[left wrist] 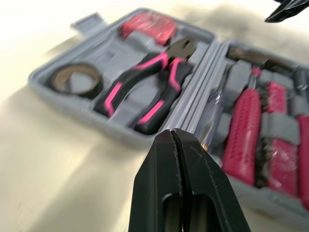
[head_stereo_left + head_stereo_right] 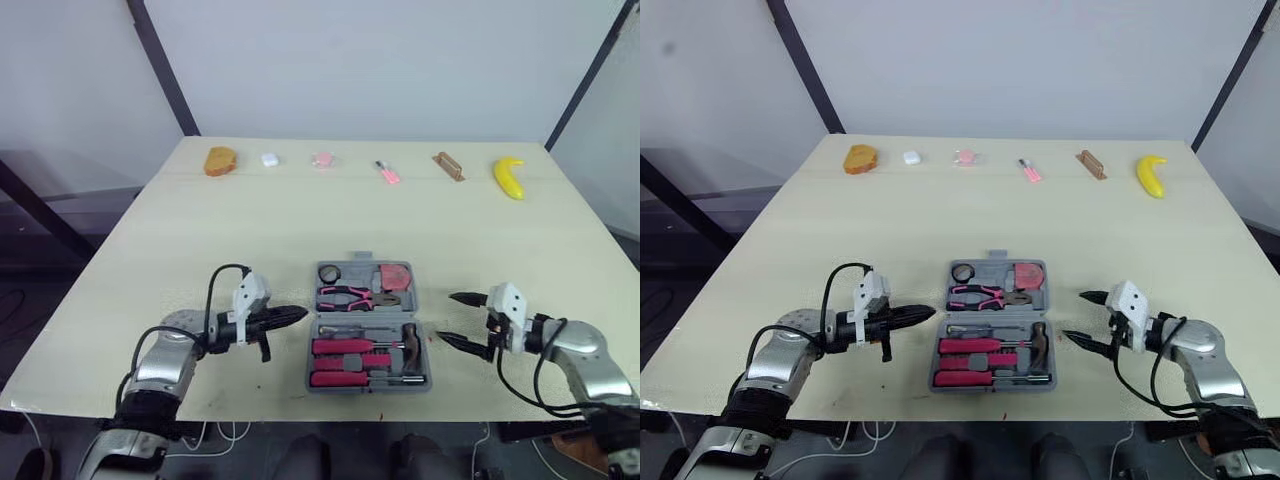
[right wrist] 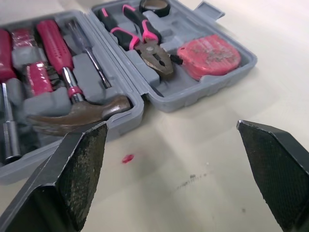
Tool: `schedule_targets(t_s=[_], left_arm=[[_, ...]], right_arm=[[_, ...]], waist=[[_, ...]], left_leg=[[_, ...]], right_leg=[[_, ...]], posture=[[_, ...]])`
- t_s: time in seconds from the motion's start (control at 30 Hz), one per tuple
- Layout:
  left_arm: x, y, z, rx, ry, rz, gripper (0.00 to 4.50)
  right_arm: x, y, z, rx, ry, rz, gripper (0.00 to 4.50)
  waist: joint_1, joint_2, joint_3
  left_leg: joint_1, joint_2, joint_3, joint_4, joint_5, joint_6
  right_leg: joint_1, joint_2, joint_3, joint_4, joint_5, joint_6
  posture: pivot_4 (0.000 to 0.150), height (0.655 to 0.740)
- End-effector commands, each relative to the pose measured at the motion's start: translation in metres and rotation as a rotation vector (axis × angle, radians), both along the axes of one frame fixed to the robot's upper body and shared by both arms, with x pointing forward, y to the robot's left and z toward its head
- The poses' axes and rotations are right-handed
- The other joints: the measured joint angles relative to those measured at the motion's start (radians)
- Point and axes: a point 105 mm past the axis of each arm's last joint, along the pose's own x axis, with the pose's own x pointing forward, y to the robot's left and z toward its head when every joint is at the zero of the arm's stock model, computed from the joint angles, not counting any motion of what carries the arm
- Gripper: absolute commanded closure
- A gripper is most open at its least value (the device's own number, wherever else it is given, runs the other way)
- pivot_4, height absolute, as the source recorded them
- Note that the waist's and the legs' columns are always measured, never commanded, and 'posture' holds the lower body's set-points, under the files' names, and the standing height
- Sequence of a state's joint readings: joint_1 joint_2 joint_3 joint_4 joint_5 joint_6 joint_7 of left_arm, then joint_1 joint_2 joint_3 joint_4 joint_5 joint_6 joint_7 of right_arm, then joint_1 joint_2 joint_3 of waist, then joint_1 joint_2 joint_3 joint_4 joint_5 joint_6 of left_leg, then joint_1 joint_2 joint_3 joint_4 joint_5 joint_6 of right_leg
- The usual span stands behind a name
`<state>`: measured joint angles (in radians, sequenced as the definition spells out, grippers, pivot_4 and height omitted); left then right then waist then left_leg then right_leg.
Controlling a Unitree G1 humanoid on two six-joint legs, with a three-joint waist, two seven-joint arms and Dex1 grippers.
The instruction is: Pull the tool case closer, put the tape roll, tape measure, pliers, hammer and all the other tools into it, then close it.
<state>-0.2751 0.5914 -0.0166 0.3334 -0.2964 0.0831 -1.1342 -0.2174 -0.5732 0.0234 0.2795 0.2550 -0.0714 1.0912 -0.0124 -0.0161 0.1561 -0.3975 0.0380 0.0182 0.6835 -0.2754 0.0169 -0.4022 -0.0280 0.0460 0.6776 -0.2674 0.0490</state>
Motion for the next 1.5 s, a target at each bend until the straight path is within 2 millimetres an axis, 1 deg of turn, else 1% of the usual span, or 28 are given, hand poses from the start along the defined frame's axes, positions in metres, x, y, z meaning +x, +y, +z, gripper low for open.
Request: schedule_targets(t_s=[0.03, 0.07, 0.1, 0.2, 0.23, 0.3, 0.33, 0.43, 0.5, 0.57, 0.67, 0.73, 0.83, 0.87, 0.93, 1.03, 1.07, 1.1, 1.17, 1.23, 1.3, 1.37, 1.5], left_arm=[[0.008, 0.039, 0.015, -0.081, -0.040, 0.193, 4.47], [0.007, 0.050, 0.017, -0.101, -0.041, 0.237, 4.47], [0.005, 0.057, 0.017, -0.111, -0.042, 0.260, 4.47], [-0.009, 0.079, 0.016, -0.128, -0.026, 0.317, 4.47], [-0.017, 0.092, 0.017, -0.139, -0.022, 0.357, 4.47], [-0.029, 0.110, 0.016, -0.141, -0.019, 0.419, 4.47], [-0.040, 0.126, 0.013, -0.128, -0.008, 0.472, 4.47], [-0.067, 0.159, 0.009, -0.093, 0.018, 0.574, 4.47], [-0.078, 0.176, 0.011, -0.087, 0.020, 0.637, 4.47], [-0.086, 0.190, 0.014, -0.092, 0.014, 0.700, 4.47], [-0.091, 0.199, 0.015, -0.080, 0.009, 0.738, 4.47], [-0.092, 0.199, 0.015, -0.082, 0.009, 0.735, 4.47], [-0.087, 0.189, 0.015, -0.080, 0.012, 0.695, 4.47], [-0.085, 0.185, 0.015, -0.078, 0.016, 0.677, 4.47], [-0.078, 0.176, 0.013, -0.056, 0.018, 0.624, 4.47], [-0.066, 0.163, 0.007, 0.002, 0.022, 0.551, 4.47], [-0.060, 0.157, 0.006, 0.016, 0.024, 0.522, 4.47], [-0.053, 0.146, 0.004, 0.026, 0.030, 0.475, 4.47], [-0.043, 0.132, 0.004, 0.023, 0.045, 0.415, 4.47], [-0.038, 0.113, 0.006, 0.000, 0.076, 0.319, 4.47], [-0.028, 0.094, 0.008, 0.009, 0.068, 0.239, 4.47], [-0.021, 0.081, 0.008, 0.029, 0.055, 0.188, 4.47], [0.001, 0.056, 0.006, 0.045, 0.041, 0.113, 4.47]], right_arm=[[0.003, -0.019, 0.014, 0.068, -0.067, -0.084, 0.00], [0.001, -0.025, 0.015, 0.091, -0.076, -0.105, 0.00], [-0.001, -0.029, 0.016, 0.104, -0.082, -0.117, 0.00], [-0.008, -0.049, 0.020, 0.158, -0.105, -0.186, 0.00], [-0.013, -0.063, 0.019, 0.165, -0.111, -0.224, 0.00], [-0.022, -0.081, 0.018, 0.170, -0.118, -0.273, 0.00], [-0.030, -0.095, 0.018, 0.182, -0.118, -0.317, 0.00], [-0.049, -0.127, 0.019, 0.195, -0.119, -0.419, 0.00], [-0.060, -0.142, 0.018, 0.194, -0.116, -0.469, 0.00], [-0.072, -0.153, 0.017, 0.176, -0.106, -0.502, 0.00], [-0.084, -0.164, 0.017, 0.170, -0.095, -0.547, 0.00], [-0.089, -0.168, 0.017, 0.172, -0.087, -0.559, 0.00], [-0.092, -0.169, 0.015, 0.169, -0.072, -0.559, 0.00], [-0.091, -0.168, 0.015, 0.163, -0.066, -0.547, 0.00], [-0.085, -0.159, 0.016, 0.159, -0.058, -0.502, 0.00], [-0.077, -0.138, 0.016, 0.178, -0.027, -0.415, 0.00], [-0.073, -0.129, 0.015, 0.174, -0.010, -0.374, 0.00], [-0.067, -0.115, 0.015, 0.170, 0.012, -0.320, 0.00], [-0.060, -0.099, 0.016, 0.161, 0.033, -0.256, 0.00], [-0.051, -0.083, 0.016, 0.105, 0.032, -0.195, 0.00], [-0.039, -0.065, 0.018, 0.064, 0.016, -0.142, 0.00], [-0.031, -0.053, 0.020, 0.051, 0.009, -0.110, 0.00], [-0.012, -0.022, 0.020, 0.011, -0.003, -0.030, 0.00]], waist=[[0.001, 0.000, 0.000], [0.001, 0.000, 0.000], [0.001, 0.000, 0.000], [0.000, 0.000, 0.000], [0.000, 0.000, 0.000], [-0.001, 0.000, 0.000], [-0.001, 0.000, 0.000], [-0.001, 0.000, 0.000], [-0.001, 0.000, 0.000], [0.001, 0.000, 0.000], [0.001, -0.001, 0.000], [-0.001, -0.001, 0.000], [-0.002, -0.001, 0.000], [-0.002, -0.001, 0.000], [-0.002, -0.001, -0.001], [-0.001, -0.001, -0.001], [-0.001, -0.001, -0.001], [0.000, -0.001, -0.001], [0.000, -0.001, -0.001], [0.000, -0.001, -0.001], [-0.001, -0.001, 0.000], [0.000, -0.001, 0.000], [0.000, -0.001, 0.000]], left_leg=[[0.000, 0.000, -0.001, 0.000, 0.000, 0.000], [0.000, 0.000, -0.001, 0.000, 0.000, 0.000], [0.000, 0.000, -0.002, 0.000, 0.000, 0.000], [0.000, 0.000, -0.002, 0.000, 0.000, 0.000], [0.000, 0.001, -0.002, -0.001, 0.000, 0.000], [0.001, 0.001, -0.002, -0.001, 0.000, 0.000], [0.001, 0.001, -0.002, -0.001, 0.000, 0.000], [0.001, 0.002, -0.002, -0.002, 0.000, 0.000], [0.002, 0.002, -0.001, -0.003, 0.000, 0.000], [0.002, 0.001, 0.000, -0.003, 0.000, 0.000], [0.003, 0.001, 0.001, -0.003, 0.000, 0.000], [0.003, 0.001, 0.001, -0.003, 0.000, 0.000], [0.003, 0.001, 0.001, -0.003, 0.000, 0.000], [0.003, 0.001, 0.002, -0.003, 0.000, 0.000], [0.003, 0.001, 0.002, -0.003, 0.000, 0.000], [0.003, 0.001, 0.002, -0.003, 0.000, 0.000], [0.003, 0.001, 0.002, -0.003, 0.000, 0.000], [0.003, 0.001, 0.002, -0.003, 0.000, 0.000], [0.003, 0.000, 0.002, -0.003, 0.000, 0.000], [0.003, 0.000, 0.002, -0.003, 0.000, 0.000], [0.002, 0.000, 0.001, -0.003, 0.000, 0.000], [0.002, -0.001, 0.001, -0.003, 0.000, 0.000], [0.001, -0.001, 0.002, -0.003, 0.000, 0.000]], right_leg=[[0.000, 0.000, 0.000, 0.000, 0.000, 0.000], [0.000, 0.000, 0.000, 0.000, 0.000, 0.000], [0.000, -0.001, 0.000, 0.000, 0.000, 0.000], [0.000, -0.002, 0.000, 0.000, 0.000, 0.000], [0.000, -0.003, 0.000, 0.000, 0.000, 0.000], [0.000, -0.004, 0.000, 0.000, 0.000, 0.000], [0.000, -0.005, 0.000, 0.000, 0.000, 0.000], [0.000, -0.005, 0.000, -0.001, 0.000, 0.000], [0.000, -0.005, 0.000, -0.001, 0.000, 0.000], [0.000, -0.006, 0.000, -0.001, 0.000, 0.000], [0.000, -0.005, 0.000, -0.001, 0.000, 0.000], [0.000, -0.005, 0.000, -0.001, 0.000, 0.000], [0.000, -0.005, 0.000, -0.001, 0.000, 0.000], [0.000, -0.005, 0.000, -0.001, 0.000, 0.000], [0.000, -0.005, 0.000, -0.001, 0.000, 0.000], [0.000, -0.005, 0.001, -0.001, 0.000, 0.000], [0.000, -0.005, 0.000, -0.001, 0.000, 0.000], [0.000, -0.005, 0.000, -0.001, 0.000, 0.000], [0.000, -0.004, 0.000, -0.001, 0.000, 0.000], [0.000, -0.004, 0.000, -0.001, 0.000, 0.000], [0.000, -0.004, 0.001, -0.001, 0.000, 0.000], [0.000, -0.004, 0.000, -0.001, 0.000, 0.000], [0.000, -0.003, 0.000, 0.000, 0.000, 0.000]], posture=[[0.150, 0.7400], [0.150, 0.7400], [0.150, 0.7400], [0.150, 0.7400], [0.150, 0.7400], [0.150, 0.7400], [0.150, 0.7400], [0.150, 0.7400], [0.150, 0.7400], [0.150, 0.7400], [0.150, 0.7400], [0.150, 0.7400], [0.150, 0.7400], [0.150, 0.7400], [0.150, 0.7400], [0.150, 0.7400], [0.150, 0.7400], [0.150, 0.7400], [0.150, 0.7400], [0.150, 0.7400], [0.150, 0.7400], [0.150, 0.7400], [0.150, 0.7400]])
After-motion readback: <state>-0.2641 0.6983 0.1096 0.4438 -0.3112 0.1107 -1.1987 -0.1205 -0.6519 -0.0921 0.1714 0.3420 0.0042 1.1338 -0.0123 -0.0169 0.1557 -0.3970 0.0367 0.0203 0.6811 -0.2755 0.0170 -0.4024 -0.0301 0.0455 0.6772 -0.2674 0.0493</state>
